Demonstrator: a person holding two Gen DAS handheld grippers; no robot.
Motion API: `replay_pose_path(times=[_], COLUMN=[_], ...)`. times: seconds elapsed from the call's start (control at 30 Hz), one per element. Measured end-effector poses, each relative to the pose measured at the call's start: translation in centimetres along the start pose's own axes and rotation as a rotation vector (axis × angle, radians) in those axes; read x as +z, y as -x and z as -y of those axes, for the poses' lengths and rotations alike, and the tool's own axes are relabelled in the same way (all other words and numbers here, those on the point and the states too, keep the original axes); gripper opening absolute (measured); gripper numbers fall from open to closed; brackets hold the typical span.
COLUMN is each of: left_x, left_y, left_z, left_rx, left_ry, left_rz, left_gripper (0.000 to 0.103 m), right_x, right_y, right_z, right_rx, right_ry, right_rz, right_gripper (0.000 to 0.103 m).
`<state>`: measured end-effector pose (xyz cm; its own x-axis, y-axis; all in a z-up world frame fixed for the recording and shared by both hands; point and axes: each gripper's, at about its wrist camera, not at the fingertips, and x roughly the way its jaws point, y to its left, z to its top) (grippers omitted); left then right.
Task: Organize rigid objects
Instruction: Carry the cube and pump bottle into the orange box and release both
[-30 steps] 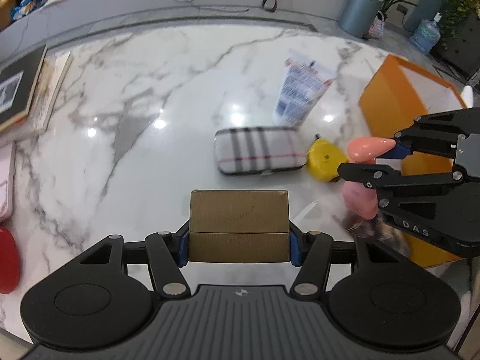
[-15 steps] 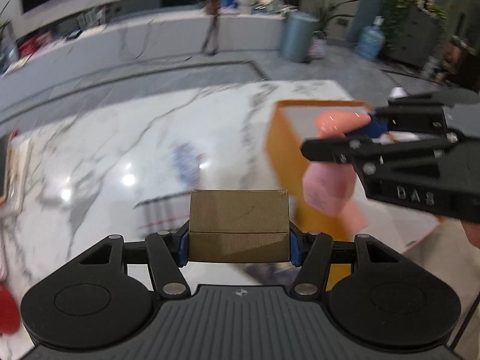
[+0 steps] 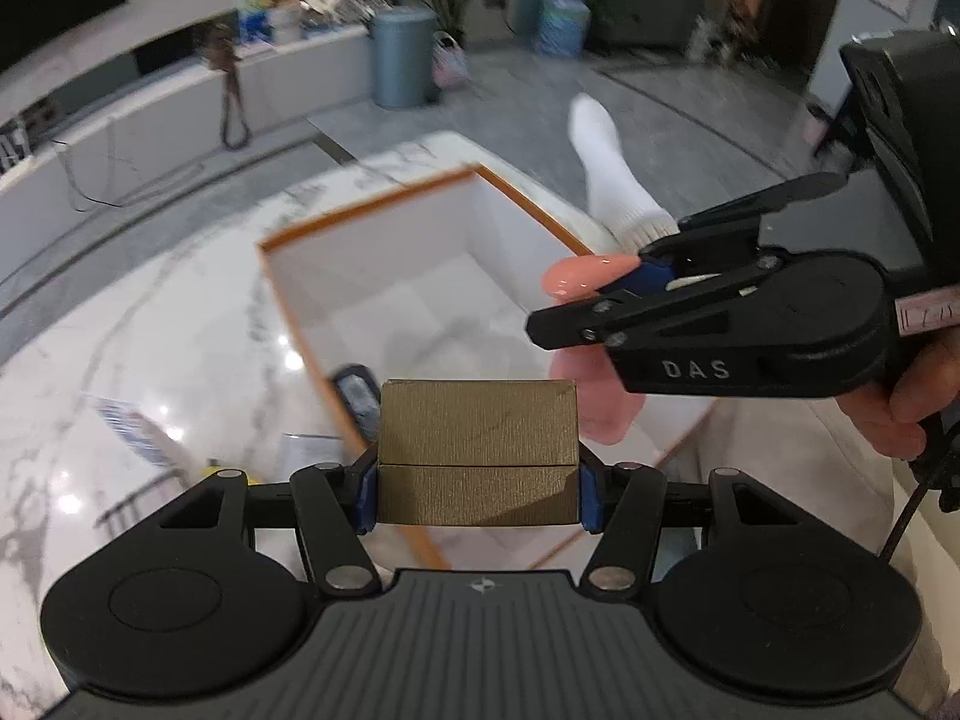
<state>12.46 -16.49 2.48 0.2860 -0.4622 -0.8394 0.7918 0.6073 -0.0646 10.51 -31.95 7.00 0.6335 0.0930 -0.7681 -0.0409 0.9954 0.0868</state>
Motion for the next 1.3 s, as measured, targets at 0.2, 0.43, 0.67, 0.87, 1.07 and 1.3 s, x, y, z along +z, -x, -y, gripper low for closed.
replay_pose_path(times=[0.2,0.43,0.67,0.87,1.07,1.3], left_x=[0.2,1.3,0.8,0.9,0.6,0.4], left_y=[-3.8,-5.9,-8.3,-9.2,-9.8,-8.4], left_z=[1.6,0.8,1.0,1.0,0.9,0.2], left_rx=[0.025,0.090,0.107,0.140,0.120,0.069], left_ry=[0.011,0.150,0.254,0.283,0.296,0.307], left_rz=[-0.145,-0.231,-0.307,-0.361,-0.400,-0.358], left_gripper=[0.067,0.067,0.067,0.067,0.068,0.070], right_x=[-2.2,-2.9,-3.3,-3.7,-4.0,-4.2], right_y=[-1.0,-2.8,-3.3,-4.2,-5.1,-5.5], right_z=[2.4,3.4,4.1,4.5,4.3,3.9], right_rx=[0.034,0.083,0.090,0.115,0.152,0.161], right_ry=[-0.097,-0.169,-0.192,-0.229,-0.282,-0.302], right_rz=[-0.029,-0.039,-0.050,-0.080,-0.108,-0.114], right_gripper=[0.026,0.026,0.026,0.026,0.026,0.026])
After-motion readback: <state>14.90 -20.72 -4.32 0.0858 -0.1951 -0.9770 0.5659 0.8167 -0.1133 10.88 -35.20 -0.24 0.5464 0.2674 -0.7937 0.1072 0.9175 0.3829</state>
